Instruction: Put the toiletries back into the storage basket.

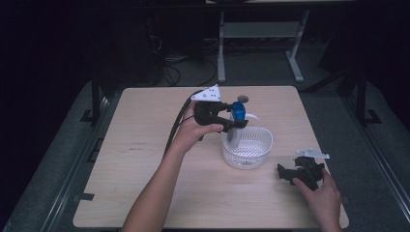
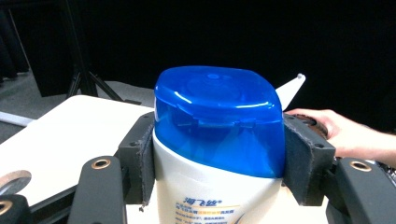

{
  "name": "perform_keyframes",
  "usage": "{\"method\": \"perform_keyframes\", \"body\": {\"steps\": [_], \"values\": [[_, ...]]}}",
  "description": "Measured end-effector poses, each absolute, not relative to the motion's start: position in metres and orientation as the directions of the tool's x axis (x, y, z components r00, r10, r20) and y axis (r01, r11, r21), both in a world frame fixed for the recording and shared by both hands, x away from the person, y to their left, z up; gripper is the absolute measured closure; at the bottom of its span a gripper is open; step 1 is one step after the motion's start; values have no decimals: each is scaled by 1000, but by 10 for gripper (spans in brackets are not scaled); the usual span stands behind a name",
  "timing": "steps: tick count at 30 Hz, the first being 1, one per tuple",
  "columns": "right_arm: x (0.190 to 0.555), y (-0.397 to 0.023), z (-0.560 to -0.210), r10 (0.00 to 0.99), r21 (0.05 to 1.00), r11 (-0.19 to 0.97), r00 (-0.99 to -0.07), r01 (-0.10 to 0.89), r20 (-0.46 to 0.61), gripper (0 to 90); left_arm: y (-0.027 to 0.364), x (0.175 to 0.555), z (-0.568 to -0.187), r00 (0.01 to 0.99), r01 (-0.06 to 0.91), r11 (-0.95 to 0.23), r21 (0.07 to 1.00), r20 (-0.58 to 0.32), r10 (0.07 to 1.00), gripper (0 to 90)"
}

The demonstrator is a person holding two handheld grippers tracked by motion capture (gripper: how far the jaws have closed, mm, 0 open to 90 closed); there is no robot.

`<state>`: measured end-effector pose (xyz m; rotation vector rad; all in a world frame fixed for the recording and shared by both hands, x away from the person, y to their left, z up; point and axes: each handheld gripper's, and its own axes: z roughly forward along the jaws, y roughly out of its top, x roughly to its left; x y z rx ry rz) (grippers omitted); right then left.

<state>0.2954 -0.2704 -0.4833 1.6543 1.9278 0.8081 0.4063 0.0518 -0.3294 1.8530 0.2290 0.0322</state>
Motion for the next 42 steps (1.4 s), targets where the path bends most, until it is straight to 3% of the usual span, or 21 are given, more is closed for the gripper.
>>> {"method": "perform_keyframes", "body": {"steps": [23, 42], "values": [[295, -270, -483, 987, 698, 99, -162, 709, 24, 5, 55, 411, -384, 971, 189, -304, 934, -132, 198, 371], [295, -270, -483, 986, 698, 100, -162, 709, 24, 5, 62, 405, -398, 971, 188, -307, 933, -130, 200, 366]]}}
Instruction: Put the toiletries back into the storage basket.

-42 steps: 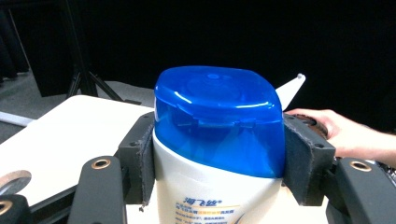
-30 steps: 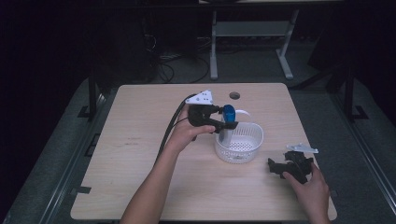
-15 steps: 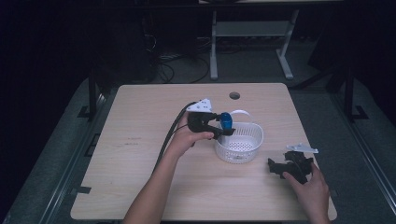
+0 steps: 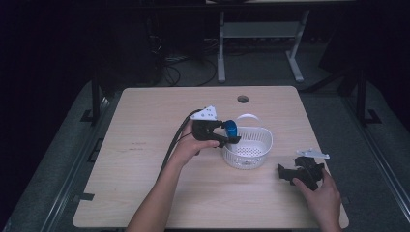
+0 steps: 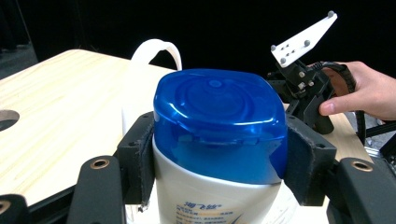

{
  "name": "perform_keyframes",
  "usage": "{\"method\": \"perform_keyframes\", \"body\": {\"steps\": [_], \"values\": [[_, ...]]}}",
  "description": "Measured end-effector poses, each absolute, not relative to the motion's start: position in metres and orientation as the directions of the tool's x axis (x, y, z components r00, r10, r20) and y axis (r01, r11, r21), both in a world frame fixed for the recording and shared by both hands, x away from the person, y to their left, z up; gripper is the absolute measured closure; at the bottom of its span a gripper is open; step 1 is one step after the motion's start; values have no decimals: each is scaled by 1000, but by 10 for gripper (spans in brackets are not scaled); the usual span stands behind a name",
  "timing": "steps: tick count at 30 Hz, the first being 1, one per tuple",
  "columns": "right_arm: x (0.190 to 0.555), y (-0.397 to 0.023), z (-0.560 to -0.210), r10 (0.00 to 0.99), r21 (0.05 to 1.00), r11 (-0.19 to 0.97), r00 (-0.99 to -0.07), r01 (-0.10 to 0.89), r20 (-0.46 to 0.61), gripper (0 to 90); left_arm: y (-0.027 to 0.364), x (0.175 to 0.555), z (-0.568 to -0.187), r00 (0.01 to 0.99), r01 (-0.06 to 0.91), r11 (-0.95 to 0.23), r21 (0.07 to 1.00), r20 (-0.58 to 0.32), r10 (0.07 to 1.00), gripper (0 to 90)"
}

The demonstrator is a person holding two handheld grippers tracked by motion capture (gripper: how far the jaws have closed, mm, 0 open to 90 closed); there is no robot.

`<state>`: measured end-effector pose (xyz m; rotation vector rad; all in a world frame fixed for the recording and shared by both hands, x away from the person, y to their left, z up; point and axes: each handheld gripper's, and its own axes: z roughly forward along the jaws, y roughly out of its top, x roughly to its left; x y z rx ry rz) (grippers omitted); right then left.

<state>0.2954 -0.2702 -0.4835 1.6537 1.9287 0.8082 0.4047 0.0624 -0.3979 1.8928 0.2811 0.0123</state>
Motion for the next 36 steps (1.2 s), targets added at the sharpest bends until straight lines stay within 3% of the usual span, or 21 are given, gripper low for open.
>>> {"method": "perform_keyframes", "body": {"steps": [10, 21, 36], "values": [[295, -270, -483, 986, 698, 99, -162, 709, 24, 5, 62, 399, -393, 968, 198, -294, 935, -139, 211, 284], [295, -270, -483, 986, 698, 103, -164, 709, 22, 5, 83, 391, -376, 967, 188, -292, 938, -126, 219, 250], [295, -270, -483, 986, 699, 100, -162, 708, 23, 5, 122, 377, -366, 948, 203, -348, 915, -95, 303, 236]]}}
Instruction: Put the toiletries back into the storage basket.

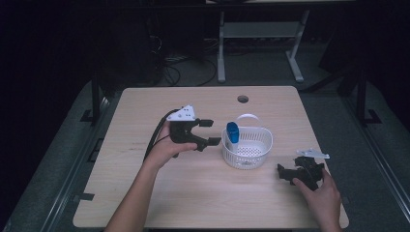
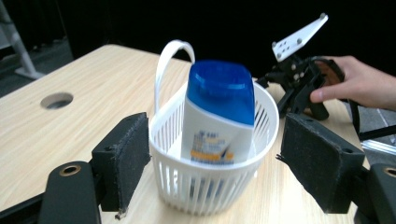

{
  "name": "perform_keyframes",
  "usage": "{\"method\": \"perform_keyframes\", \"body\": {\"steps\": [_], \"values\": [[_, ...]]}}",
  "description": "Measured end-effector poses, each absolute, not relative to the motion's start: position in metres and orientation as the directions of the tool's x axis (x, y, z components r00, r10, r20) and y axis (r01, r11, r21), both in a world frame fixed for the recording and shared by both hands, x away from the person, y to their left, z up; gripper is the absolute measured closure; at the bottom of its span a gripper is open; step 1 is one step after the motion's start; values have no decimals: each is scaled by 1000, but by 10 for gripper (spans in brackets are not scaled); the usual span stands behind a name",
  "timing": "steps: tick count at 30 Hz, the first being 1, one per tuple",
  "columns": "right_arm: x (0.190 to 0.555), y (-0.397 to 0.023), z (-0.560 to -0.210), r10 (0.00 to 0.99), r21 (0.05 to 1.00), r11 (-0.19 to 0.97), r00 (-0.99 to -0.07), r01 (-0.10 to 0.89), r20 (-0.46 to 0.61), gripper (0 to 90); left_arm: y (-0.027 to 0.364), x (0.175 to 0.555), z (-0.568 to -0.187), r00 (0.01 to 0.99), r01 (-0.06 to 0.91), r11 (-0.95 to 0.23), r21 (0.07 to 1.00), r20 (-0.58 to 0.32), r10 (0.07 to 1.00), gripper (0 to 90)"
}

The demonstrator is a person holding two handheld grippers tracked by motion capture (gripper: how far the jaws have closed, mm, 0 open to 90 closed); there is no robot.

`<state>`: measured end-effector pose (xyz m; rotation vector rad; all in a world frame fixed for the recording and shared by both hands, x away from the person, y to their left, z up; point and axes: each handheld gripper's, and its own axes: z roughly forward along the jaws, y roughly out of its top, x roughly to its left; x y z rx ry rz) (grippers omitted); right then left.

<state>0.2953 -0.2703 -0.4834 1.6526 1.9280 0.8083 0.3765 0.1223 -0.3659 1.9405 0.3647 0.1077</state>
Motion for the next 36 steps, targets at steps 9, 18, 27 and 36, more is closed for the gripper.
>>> {"method": "perform_keyframes", "body": {"steps": [9, 18, 27, 36], "values": [[295, -270, -483, 986, 698, 99, -163, 709, 25, 5, 150, 365, -372, 914, 254, -396, 882, -85, 397, 226], [295, -270, -483, 986, 698, 99, -162, 709, 24, 5, 186, 352, -380, 870, 312, -414, 855, -82, 486, 226], [295, -270, -483, 986, 698, 100, -162, 709, 24, 5, 223, 337, -395, 817, 376, -423, 825, -80, 571, 227], [295, -270, -483, 986, 698, 100, -162, 709, 24, 5, 248, 324, -408, 773, 404, -441, 801, -40, 633, 226]]}}
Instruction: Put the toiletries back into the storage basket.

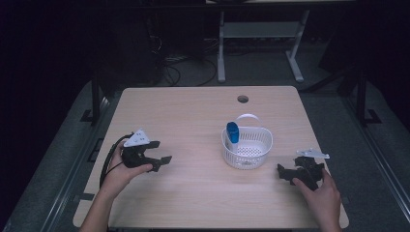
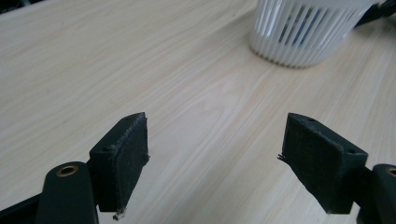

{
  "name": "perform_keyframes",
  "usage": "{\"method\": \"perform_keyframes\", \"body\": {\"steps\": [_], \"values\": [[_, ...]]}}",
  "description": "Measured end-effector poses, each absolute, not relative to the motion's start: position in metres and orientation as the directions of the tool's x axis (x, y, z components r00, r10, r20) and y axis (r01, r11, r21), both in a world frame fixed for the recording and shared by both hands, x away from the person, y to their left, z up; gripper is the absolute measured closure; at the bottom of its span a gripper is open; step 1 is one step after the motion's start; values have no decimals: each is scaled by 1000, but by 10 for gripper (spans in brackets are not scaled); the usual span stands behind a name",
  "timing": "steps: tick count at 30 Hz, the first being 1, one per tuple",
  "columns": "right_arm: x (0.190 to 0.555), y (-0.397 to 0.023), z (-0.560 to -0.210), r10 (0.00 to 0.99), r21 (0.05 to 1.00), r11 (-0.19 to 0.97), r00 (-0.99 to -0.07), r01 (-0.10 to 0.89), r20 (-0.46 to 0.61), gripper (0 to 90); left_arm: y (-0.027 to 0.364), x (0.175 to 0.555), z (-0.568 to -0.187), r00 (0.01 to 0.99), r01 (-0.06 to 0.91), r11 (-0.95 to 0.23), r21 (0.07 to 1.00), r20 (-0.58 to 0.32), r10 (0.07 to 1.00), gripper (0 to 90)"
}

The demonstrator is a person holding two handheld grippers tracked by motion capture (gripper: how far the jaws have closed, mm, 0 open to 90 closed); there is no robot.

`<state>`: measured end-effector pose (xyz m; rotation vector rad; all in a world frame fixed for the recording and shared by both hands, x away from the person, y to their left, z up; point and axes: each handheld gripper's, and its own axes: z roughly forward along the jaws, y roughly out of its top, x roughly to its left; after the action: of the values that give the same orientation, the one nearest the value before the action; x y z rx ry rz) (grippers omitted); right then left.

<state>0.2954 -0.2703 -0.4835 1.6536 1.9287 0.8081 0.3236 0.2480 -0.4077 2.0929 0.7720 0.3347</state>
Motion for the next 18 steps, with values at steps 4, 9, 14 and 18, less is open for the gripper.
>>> {"method": "perform_keyframes", "body": {"steps": [4, 9, 14, 18], "values": [[295, -270, -483, 986, 698, 100, -162, 709, 24, 5, 256, 319, -417, 759, 427, -444, 788, -45, 650, 224], [295, -270, -483, 986, 698, 99, -162, 709, 24, 5, 265, 313, -433, 735, 453, -461, 763, -27, 677, 223], [295, -270, -483, 986, 698, 100, -162, 709, 24, 5, 270, 311, -446, 716, 474, -485, 735, -1, 698, 223], [295, -270, -483, 986, 698, 100, -162, 709, 24, 5, 273, 309, -455, 705, 494, -508, 706, 17, 709, 219]]}}
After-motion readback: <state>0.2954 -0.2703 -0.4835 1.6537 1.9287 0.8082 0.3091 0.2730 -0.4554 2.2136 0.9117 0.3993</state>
